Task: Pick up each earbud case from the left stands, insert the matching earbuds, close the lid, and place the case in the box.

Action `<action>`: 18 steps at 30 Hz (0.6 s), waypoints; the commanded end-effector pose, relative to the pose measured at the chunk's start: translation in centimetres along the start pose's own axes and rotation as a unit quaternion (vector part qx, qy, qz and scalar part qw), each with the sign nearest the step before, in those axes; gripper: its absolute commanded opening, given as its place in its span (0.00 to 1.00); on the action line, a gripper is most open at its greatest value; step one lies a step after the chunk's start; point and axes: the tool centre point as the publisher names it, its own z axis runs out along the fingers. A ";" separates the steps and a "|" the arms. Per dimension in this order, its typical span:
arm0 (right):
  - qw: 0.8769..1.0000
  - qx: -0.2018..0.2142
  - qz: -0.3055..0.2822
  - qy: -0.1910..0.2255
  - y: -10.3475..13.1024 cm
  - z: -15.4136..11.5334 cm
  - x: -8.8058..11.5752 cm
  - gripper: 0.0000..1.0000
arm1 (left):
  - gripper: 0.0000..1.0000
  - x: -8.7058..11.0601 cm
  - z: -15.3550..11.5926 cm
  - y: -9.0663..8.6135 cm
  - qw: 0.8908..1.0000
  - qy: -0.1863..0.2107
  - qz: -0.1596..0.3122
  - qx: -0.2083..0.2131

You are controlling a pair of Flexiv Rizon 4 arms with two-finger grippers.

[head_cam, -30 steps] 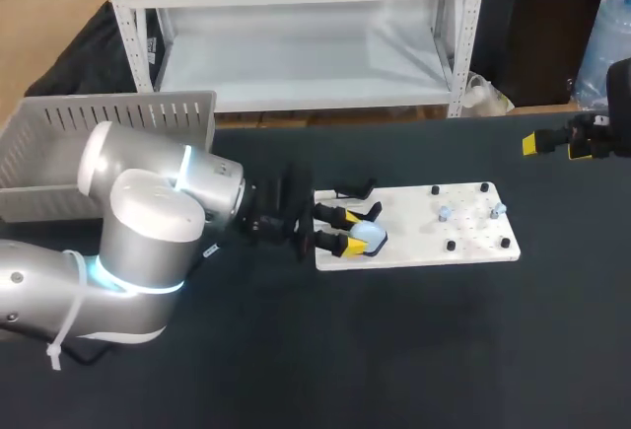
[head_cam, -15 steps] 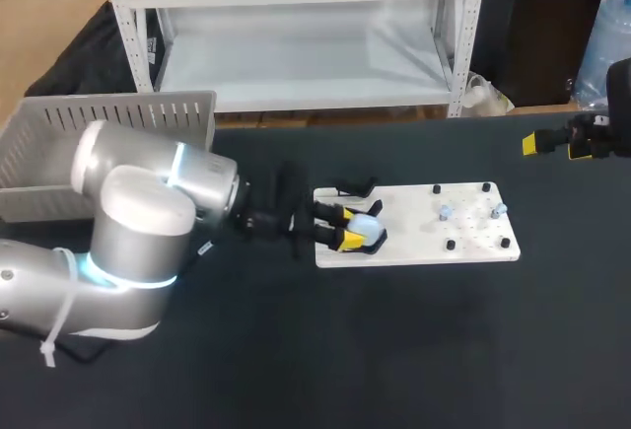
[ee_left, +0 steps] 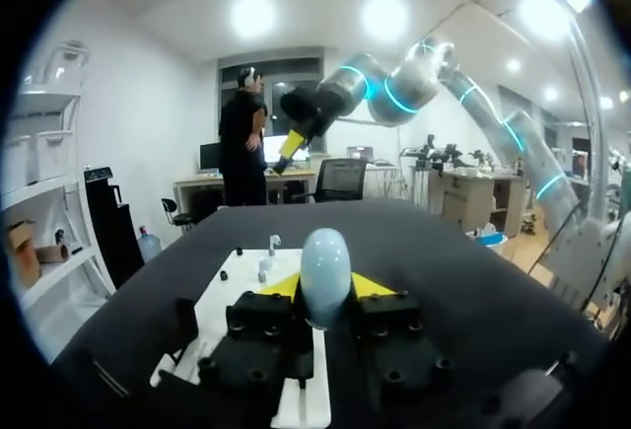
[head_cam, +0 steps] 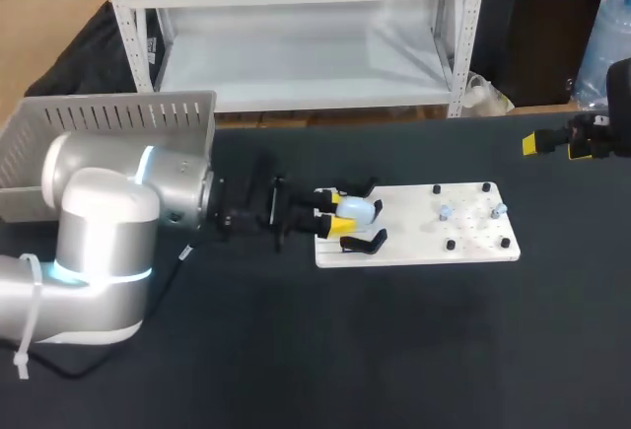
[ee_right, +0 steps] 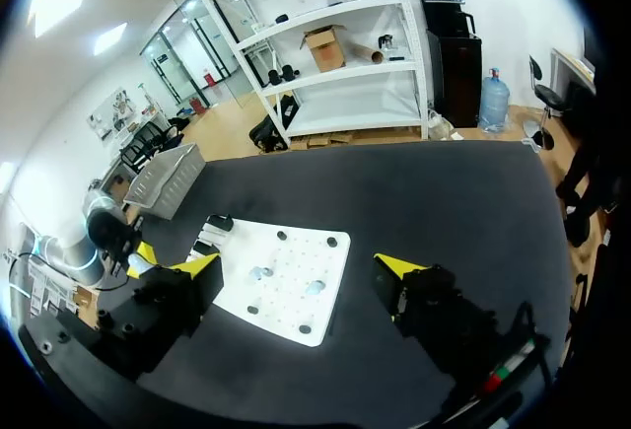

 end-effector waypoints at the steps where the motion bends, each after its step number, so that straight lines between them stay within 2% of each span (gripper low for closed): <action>1: 1.000 0.000 0.000 0.000 0.0 0.0 0.0 1.00 | 0.00 -0.3 -0.3 -0.5 1.000 0.000 0.001 -0.019; 17: 1.000 0.000 0.000 0.000 0.0 0.0 0.0 1.00 | 0.00 -0.3 -0.3 -0.5 1.000 0.000 0.001 -0.019; 18: 1.000 -0.022 0.010 -0.013 0.7 0.1 -0.2 1.00 | 0.00 -0.3 -0.3 -0.5 1.000 0.000 0.001 -0.019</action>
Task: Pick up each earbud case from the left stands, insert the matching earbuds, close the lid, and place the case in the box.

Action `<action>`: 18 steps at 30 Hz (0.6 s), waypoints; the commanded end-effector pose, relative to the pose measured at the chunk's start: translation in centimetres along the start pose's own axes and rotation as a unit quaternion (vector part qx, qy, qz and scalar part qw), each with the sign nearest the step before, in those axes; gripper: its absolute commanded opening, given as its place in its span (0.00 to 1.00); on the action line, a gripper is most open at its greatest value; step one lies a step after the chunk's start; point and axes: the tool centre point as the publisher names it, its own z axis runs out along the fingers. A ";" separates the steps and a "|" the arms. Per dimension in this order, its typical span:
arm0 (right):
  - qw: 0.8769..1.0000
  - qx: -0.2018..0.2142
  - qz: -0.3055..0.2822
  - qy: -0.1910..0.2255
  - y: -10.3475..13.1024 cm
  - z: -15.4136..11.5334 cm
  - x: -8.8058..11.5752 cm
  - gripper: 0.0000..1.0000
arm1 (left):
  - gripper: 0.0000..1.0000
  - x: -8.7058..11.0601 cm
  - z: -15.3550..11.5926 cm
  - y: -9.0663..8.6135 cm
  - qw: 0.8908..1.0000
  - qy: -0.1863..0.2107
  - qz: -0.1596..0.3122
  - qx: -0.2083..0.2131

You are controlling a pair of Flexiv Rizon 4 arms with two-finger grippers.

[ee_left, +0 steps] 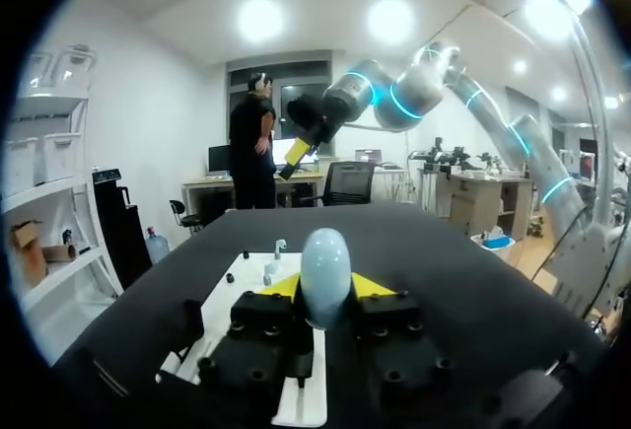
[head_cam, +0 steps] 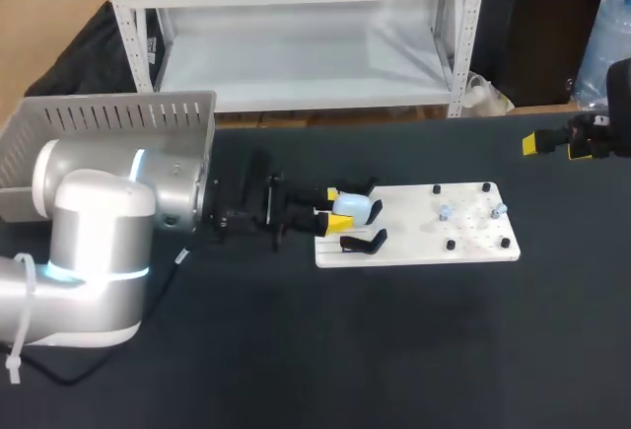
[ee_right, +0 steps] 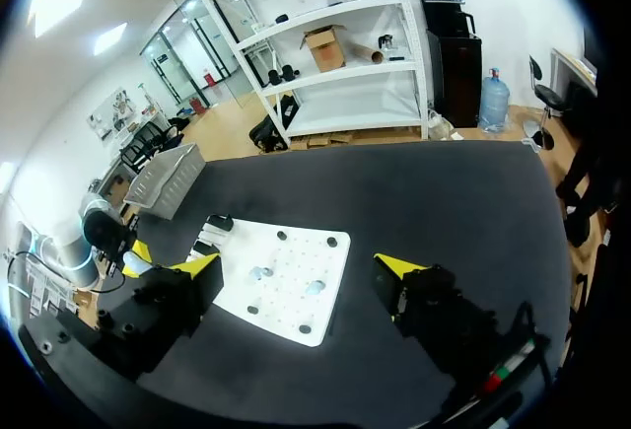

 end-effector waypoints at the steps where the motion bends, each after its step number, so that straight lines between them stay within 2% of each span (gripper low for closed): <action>1: 0.999 -0.034 0.016 -0.024 1.2 0.0 -0.2 1.00 | 0.00 0.7 -0.2 -0.1 1.000 -0.008 -0.009 -0.008; 5: 0.998 -0.047 0.016 -0.042 3.1 -0.4 0.7 1.00 | 0.00 1.8 0.8 0.0 0.999 -0.033 -0.016 -0.002; 8: 0.998 -0.047 0.002 -0.048 4.6 -1.5 1.6 1.00 | 0.00 1.5 2.0 0.3 0.998 -0.060 -0.016 0.016; 11: 0.998 -0.044 -0.019 -0.052 6.3 -3.0 2.8 1.00 | 0.00 0.9 3.0 0.7 0.997 -0.069 -0.005 0.030; 15: 0.997 -0.046 -0.053 -0.037 9.3 -4.3 4.8 1.00 | 0.00 0.3 3.8 1.3 0.996 -0.076 0.006 0.036; 18: 0.996 -0.048 -0.080 -0.016 11.4 -4.3 6.2 1.00 | 0.00 0.5 4.1 1.6 0.996 -0.079 0.006 0.034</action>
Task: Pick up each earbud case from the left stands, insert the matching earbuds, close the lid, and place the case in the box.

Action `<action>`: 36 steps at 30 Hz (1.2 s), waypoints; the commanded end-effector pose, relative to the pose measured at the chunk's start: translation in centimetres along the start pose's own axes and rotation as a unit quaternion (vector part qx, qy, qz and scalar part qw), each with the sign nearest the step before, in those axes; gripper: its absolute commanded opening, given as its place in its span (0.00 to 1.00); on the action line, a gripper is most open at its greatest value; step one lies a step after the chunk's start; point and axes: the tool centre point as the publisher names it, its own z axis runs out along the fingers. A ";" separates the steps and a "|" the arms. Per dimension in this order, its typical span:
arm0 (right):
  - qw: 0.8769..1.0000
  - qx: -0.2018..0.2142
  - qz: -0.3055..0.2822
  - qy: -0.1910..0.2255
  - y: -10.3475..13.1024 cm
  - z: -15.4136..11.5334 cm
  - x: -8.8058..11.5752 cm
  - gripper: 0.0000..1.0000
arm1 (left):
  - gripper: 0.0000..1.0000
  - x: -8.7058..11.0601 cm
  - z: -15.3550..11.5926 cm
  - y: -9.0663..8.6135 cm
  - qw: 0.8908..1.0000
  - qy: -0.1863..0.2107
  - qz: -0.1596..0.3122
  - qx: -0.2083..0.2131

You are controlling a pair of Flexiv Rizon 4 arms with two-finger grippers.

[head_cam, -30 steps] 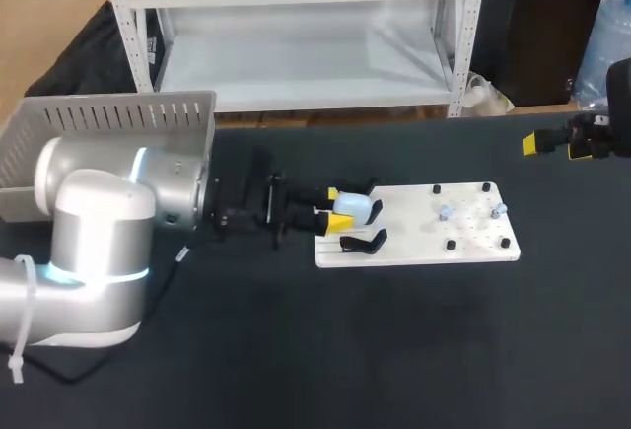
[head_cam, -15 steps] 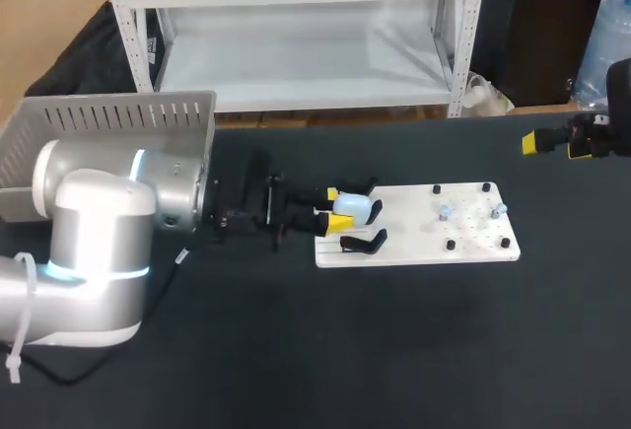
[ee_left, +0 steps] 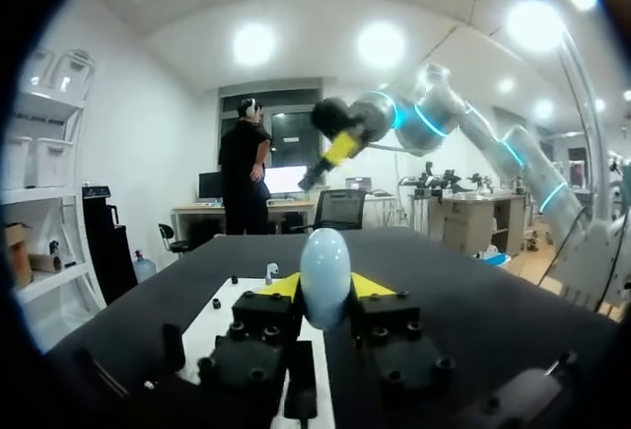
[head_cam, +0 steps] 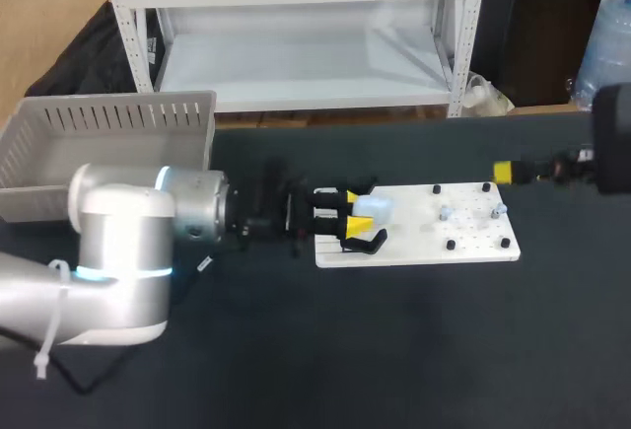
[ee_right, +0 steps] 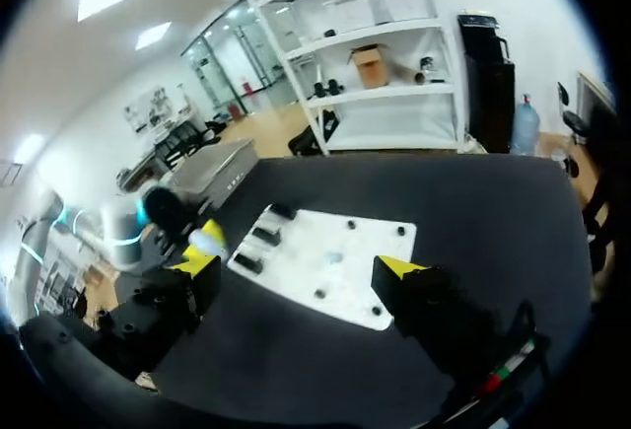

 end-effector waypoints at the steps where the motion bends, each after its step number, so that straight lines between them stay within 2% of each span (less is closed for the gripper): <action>1: 0.999 0.024 -0.015 0.024 3.8 -1.9 1.3 1.00 | 0.00 0.7 0.7 1.2 1.000 -0.005 -0.001 0.008; 7: 0.997 0.030 -0.050 0.059 6.6 -0.1 2.1 1.00 | 0.00 0.7 0.4 1.5 1.000 -0.010 0.003 -0.011; 22: 0.992 0.058 -0.056 0.099 9.8 5.7 2.2 1.00 | 0.00 0.6 -0.6 0.8 0.999 -0.011 0.009 -0.029; 29: 0.990 0.058 -0.058 0.119 10.4 8.3 2.8 1.00 | 0.00 0.6 -0.6 0.8 0.999 -0.011 0.009 -0.029; 36: 0.989 0.058 -0.051 0.128 9.7 10.0 3.3 1.00 | 0.00 0.6 -0.6 0.8 0.999 -0.011 0.009 -0.029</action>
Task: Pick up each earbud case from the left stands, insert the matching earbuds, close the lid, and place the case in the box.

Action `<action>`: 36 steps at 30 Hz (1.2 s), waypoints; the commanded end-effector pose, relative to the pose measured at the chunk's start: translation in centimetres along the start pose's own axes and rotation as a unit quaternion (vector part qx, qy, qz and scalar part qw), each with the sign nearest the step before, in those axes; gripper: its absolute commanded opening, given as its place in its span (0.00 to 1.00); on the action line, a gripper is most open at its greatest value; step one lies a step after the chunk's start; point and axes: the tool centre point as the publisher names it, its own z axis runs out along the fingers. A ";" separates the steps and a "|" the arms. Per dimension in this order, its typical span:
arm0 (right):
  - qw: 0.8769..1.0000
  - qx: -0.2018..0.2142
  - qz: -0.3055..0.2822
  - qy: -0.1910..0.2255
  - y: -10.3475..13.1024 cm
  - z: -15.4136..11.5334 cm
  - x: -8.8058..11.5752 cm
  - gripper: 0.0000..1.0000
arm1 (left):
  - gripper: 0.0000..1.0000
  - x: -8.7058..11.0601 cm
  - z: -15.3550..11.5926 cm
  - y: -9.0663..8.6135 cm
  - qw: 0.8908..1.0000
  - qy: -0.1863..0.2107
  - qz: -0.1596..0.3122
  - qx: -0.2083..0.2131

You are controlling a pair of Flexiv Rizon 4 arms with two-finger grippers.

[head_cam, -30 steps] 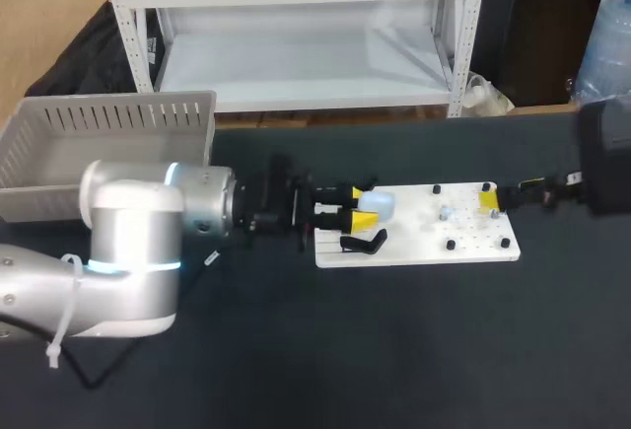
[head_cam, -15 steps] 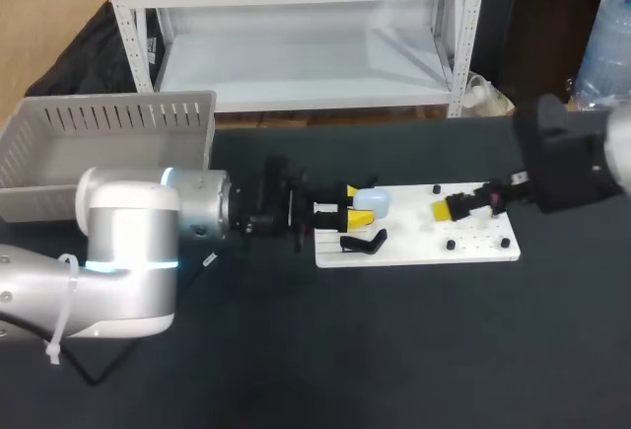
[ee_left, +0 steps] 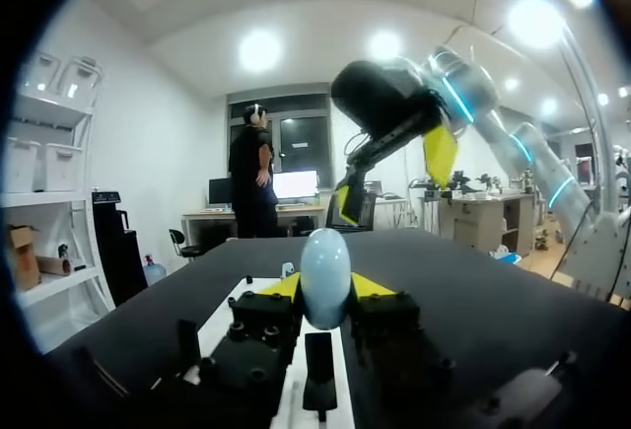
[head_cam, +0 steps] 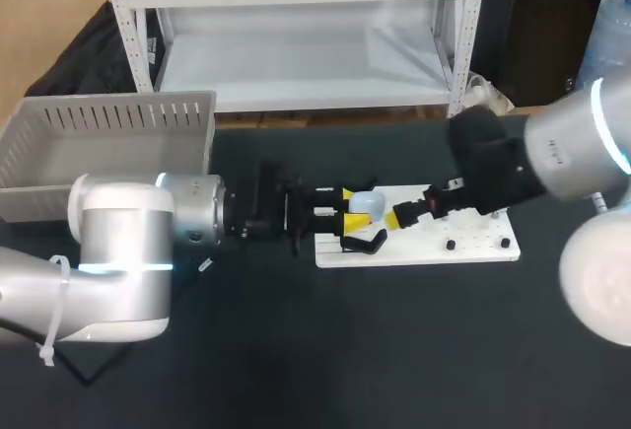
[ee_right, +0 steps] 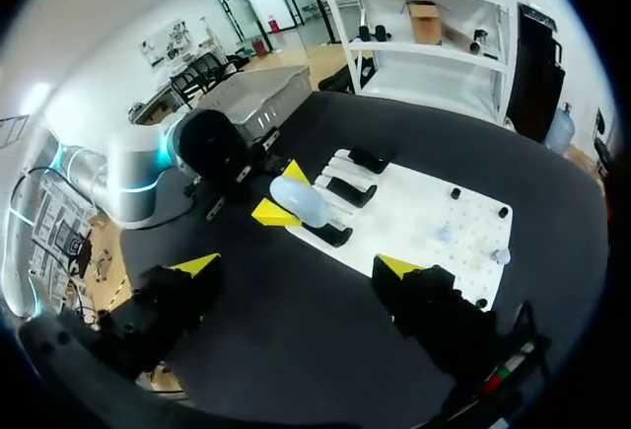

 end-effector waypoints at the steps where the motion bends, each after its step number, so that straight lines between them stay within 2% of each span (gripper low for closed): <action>1: 0.997 0.075 0.003 0.000 0.0 1.4 -0.3 1.00 | 0.00 0.0 0.0 -0.2 1.000 0.000 0.001 -0.004; 11: 0.997 0.075 0.009 -0.015 -0.5 3.1 -1.1 1.00 | 0.00 0.0 0.0 -0.2 1.000 0.000 0.001 -0.004; 36: 0.996 0.085 0.027 -0.010 -1.9 5.3 -1.9 1.00 | 0.00 0.0 0.0 -0.2 1.000 0.000 0.001 -0.004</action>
